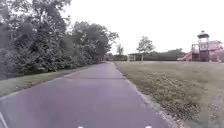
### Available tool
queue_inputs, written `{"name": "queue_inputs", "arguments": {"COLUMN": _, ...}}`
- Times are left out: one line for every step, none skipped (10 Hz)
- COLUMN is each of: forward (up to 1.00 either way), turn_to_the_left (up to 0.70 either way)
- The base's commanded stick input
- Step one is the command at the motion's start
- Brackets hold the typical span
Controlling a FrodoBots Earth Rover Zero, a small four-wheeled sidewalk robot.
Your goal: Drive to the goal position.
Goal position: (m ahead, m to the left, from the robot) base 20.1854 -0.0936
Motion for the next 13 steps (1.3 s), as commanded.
{"name": "queue_inputs", "arguments": {"forward": 0.70, "turn_to_the_left": -0.01}}
{"name": "queue_inputs", "arguments": {"forward": 0.70, "turn_to_the_left": -0.01}}
{"name": "queue_inputs", "arguments": {"forward": 0.70, "turn_to_the_left": -0.01}}
{"name": "queue_inputs", "arguments": {"forward": 0.70, "turn_to_the_left": -0.01}}
{"name": "queue_inputs", "arguments": {"forward": 0.70, "turn_to_the_left": -0.01}}
{"name": "queue_inputs", "arguments": {"forward": 0.70, "turn_to_the_left": -0.01}}
{"name": "queue_inputs", "arguments": {"forward": 0.70, "turn_to_the_left": -0.01}}
{"name": "queue_inputs", "arguments": {"forward": 0.70, "turn_to_the_left": -0.01}}
{"name": "queue_inputs", "arguments": {"forward": 0.70, "turn_to_the_left": -0.01}}
{"name": "queue_inputs", "arguments": {"forward": 0.70, "turn_to_the_left": -0.01}}
{"name": "queue_inputs", "arguments": {"forward": 0.70, "turn_to_the_left": -0.01}}
{"name": "queue_inputs", "arguments": {"forward": 0.70, "turn_to_the_left": -0.01}}
{"name": "queue_inputs", "arguments": {"forward": 0.70, "turn_to_the_left": -0.01}}
